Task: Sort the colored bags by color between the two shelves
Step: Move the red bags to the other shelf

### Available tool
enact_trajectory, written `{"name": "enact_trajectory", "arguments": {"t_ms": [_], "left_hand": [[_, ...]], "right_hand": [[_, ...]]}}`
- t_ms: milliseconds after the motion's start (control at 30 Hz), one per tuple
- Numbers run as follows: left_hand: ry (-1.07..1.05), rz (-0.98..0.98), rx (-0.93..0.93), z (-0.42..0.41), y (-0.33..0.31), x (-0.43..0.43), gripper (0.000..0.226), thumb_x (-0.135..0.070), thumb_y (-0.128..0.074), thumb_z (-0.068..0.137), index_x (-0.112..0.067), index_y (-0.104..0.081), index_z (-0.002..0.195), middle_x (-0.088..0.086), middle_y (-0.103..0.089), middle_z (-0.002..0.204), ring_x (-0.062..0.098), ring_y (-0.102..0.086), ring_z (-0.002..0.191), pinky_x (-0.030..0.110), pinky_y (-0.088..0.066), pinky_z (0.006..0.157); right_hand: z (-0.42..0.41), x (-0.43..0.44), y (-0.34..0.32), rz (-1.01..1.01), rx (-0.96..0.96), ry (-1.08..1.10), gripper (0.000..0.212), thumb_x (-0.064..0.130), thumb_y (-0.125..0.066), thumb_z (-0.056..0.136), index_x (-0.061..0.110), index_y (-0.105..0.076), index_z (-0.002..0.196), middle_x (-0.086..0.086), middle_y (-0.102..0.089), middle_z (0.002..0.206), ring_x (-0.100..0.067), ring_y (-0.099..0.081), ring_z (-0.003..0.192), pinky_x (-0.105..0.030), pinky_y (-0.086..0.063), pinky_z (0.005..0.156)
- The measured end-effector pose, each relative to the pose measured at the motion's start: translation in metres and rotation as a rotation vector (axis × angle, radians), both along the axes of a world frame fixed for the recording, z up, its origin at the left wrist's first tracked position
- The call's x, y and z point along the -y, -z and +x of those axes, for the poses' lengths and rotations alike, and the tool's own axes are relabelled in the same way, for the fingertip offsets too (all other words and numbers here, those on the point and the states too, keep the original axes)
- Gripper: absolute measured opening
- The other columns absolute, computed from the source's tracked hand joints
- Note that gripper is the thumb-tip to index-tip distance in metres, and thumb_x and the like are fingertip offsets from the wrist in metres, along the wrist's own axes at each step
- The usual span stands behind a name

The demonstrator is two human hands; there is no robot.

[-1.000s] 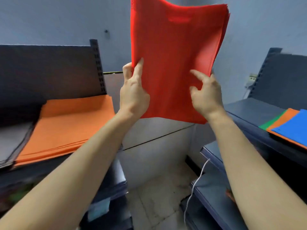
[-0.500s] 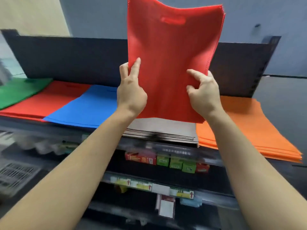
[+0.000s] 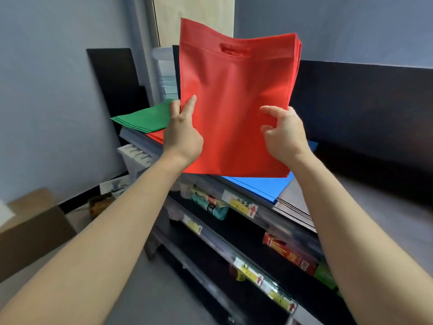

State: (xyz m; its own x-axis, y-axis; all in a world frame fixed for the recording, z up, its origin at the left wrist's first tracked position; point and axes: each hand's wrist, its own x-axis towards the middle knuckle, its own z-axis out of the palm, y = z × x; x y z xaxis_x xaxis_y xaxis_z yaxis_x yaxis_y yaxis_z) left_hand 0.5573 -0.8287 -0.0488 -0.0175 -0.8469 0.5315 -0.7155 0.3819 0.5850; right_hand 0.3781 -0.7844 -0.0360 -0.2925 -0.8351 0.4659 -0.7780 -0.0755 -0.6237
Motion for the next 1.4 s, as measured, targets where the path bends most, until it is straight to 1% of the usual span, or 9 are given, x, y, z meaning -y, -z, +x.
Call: {"name": "enact_trajectory", "arguments": {"t_ms": [167, 300, 367, 467, 633, 833, 1067, 1267, 1400], "left_hand": [[-0.035, -0.004, 0.025, 0.037, 0.005, 0.043, 0.072, 0.009, -0.041, 0.082, -0.021, -0.031, 0.146, 0.006, -0.03, 0.139, 0.029, -0.054, 0.1, 0.032, -0.042, 0.077], [0.021, 0.003, 0.041, 0.067, 0.01, 0.093, 0.068, 0.009, -0.042, 0.083, -0.017, -0.033, 0.145, 0.008, -0.03, 0.14, 0.03, -0.053, 0.108, 0.036, -0.046, 0.088], [0.069, 0.017, 0.07, 0.084, 0.013, 0.122, 0.065, 0.008, -0.042, 0.084, -0.015, -0.033, 0.145, 0.009, -0.029, 0.141, 0.031, -0.052, 0.111, 0.039, -0.045, 0.094], [0.112, 0.041, 0.12, 0.117, 0.015, 0.168, 0.062, 0.006, -0.043, 0.085, -0.014, -0.036, 0.143, 0.01, -0.031, 0.141, 0.032, -0.05, 0.116, 0.036, -0.041, 0.1], [0.182, 0.113, 0.238, 0.147, 0.018, 0.244, 0.06, 0.005, -0.048, 0.082, -0.012, -0.042, 0.14, 0.015, -0.038, 0.14, 0.033, -0.045, 0.125, 0.036, -0.034, 0.106], [0.306, 0.168, 0.264, 0.126, 0.034, 0.288, 0.053, 0.002, -0.05, 0.084, -0.011, -0.049, 0.135, 0.013, -0.043, 0.135, 0.031, -0.048, 0.121, 0.034, -0.034, 0.106], [0.37, 0.195, 0.377, 0.1, 0.037, 0.313, 0.053, 0.003, -0.048, 0.082, -0.014, -0.052, 0.132, 0.015, -0.046, 0.133, 0.031, -0.048, 0.122, 0.033, -0.035, 0.107], [0.381, 0.241, 0.44, 0.099, 0.04, 0.337, 0.049, 0.001, -0.048, 0.083, -0.014, -0.055, 0.13, 0.017, -0.043, 0.133, 0.034, -0.048, 0.122, 0.036, -0.037, 0.107], [0.409, 0.275, 0.499, 0.101, 0.043, 0.352, 0.04, 0.001, -0.043, 0.081, -0.009, -0.063, 0.114, 0.019, -0.048, 0.122, 0.039, -0.055, 0.106, 0.04, -0.044, 0.097]], "right_hand": [[0.033, 0.045, 0.003, 0.026, 0.001, -0.035, 0.046, 0.006, -0.05, 0.09, 0.02, -0.053, 0.134, -0.01, -0.048, 0.128, -0.025, -0.052, 0.116, -0.034, -0.042, 0.102], [0.061, 0.087, 0.007, 0.047, -0.001, 0.014, 0.045, 0.007, -0.051, 0.089, 0.022, -0.056, 0.131, -0.01, -0.05, 0.131, -0.024, -0.052, 0.116, -0.032, -0.042, 0.101], [0.078, 0.11, 0.013, 0.055, 0.024, 0.053, 0.045, 0.007, -0.051, 0.087, 0.021, -0.058, 0.129, -0.009, -0.052, 0.132, -0.023, -0.053, 0.117, -0.031, -0.042, 0.1], [0.113, 0.146, 0.02, 0.101, 0.047, 0.102, 0.043, 0.006, -0.051, 0.087, 0.018, -0.058, 0.129, -0.008, -0.054, 0.133, -0.024, -0.05, 0.122, -0.032, -0.04, 0.102], [0.15, 0.193, 0.033, 0.227, 0.071, 0.172, 0.049, 0.008, -0.051, 0.088, 0.016, -0.05, 0.136, -0.008, -0.05, 0.138, -0.024, -0.046, 0.126, -0.034, -0.038, 0.105], [0.135, 0.212, 0.04, 0.33, 0.083, 0.307, 0.055, 0.011, -0.049, 0.089, 0.017, -0.039, 0.143, -0.008, -0.044, 0.144, -0.025, -0.043, 0.129, -0.029, -0.036, 0.102], [0.111, 0.227, 0.044, 0.458, 0.026, 0.357, 0.044, 0.013, -0.046, 0.09, 0.009, -0.045, 0.134, -0.013, -0.05, 0.135, -0.031, -0.045, 0.124, -0.031, -0.039, 0.094], [0.115, 0.24, 0.045, 0.538, 0.043, 0.363, 0.062, 0.014, -0.043, 0.092, 0.013, -0.016, 0.148, -0.014, -0.045, 0.139, -0.032, -0.046, 0.123, -0.031, -0.039, 0.089], [0.121, 0.254, 0.046, 0.61, 0.023, 0.405, 0.058, 0.015, -0.042, 0.092, 0.012, -0.022, 0.146, -0.014, -0.043, 0.141, -0.032, -0.046, 0.124, -0.033, -0.04, 0.093]]}}
